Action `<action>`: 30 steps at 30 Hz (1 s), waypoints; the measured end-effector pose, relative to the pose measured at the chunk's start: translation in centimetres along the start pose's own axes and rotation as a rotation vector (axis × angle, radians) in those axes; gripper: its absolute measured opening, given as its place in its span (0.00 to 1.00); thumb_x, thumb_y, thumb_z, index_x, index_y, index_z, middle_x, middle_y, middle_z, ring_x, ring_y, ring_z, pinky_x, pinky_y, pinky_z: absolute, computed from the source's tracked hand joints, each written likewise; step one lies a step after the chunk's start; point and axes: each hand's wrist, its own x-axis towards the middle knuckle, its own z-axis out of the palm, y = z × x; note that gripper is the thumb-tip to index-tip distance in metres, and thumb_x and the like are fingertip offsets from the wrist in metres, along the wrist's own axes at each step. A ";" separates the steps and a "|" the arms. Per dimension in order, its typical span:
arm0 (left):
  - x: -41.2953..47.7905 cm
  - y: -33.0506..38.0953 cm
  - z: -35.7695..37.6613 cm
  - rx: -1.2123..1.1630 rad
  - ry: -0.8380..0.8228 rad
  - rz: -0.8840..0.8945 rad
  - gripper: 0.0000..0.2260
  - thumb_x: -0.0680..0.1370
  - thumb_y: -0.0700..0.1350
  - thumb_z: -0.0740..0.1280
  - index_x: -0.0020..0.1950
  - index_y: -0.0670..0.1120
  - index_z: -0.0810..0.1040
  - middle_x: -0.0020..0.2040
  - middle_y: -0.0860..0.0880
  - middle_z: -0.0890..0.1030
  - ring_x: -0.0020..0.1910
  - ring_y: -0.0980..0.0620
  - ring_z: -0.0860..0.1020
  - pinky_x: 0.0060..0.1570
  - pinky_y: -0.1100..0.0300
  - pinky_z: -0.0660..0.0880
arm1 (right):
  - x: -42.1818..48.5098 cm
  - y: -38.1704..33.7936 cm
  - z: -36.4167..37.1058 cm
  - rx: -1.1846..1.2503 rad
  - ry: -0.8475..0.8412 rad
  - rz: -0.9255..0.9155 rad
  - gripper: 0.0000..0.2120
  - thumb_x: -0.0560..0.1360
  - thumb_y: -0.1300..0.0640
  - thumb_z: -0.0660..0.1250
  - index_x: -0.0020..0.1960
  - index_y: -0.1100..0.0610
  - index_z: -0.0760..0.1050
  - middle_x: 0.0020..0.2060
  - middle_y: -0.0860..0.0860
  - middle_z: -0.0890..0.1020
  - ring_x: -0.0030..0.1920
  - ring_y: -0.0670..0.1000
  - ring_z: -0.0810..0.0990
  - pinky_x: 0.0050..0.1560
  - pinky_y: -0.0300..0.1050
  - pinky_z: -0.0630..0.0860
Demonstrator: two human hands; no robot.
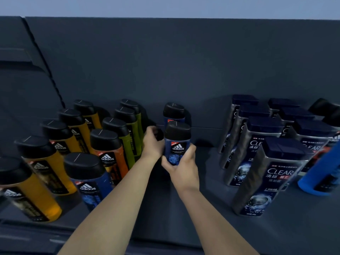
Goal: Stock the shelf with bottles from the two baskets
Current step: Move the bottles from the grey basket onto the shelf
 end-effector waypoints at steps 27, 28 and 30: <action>-2.3 -3.0 -1.5 0.297 -0.140 0.436 0.19 0.80 0.46 0.65 0.70 0.47 0.68 0.61 0.48 0.75 0.60 0.55 0.74 0.62 0.60 0.70 | 4.2 -0.1 -2.2 0.094 -0.186 -0.099 0.21 0.70 0.57 0.75 0.56 0.51 0.68 0.51 0.50 0.79 0.50 0.50 0.79 0.51 0.51 0.78; -2.1 -2.9 -1.6 0.303 -0.140 0.431 0.18 0.81 0.46 0.64 0.70 0.47 0.68 0.61 0.48 0.75 0.59 0.56 0.73 0.60 0.61 0.70 | 4.4 -0.3 -1.9 0.090 -0.182 -0.102 0.20 0.70 0.58 0.75 0.55 0.50 0.67 0.52 0.51 0.79 0.51 0.50 0.79 0.51 0.50 0.78; -2.0 -2.7 -1.7 0.312 -0.140 0.416 0.18 0.81 0.46 0.64 0.70 0.47 0.68 0.61 0.48 0.74 0.58 0.58 0.72 0.59 0.63 0.69 | 4.7 -0.3 -1.6 0.085 -0.179 -0.108 0.20 0.70 0.57 0.75 0.54 0.50 0.66 0.52 0.51 0.78 0.51 0.51 0.79 0.51 0.50 0.78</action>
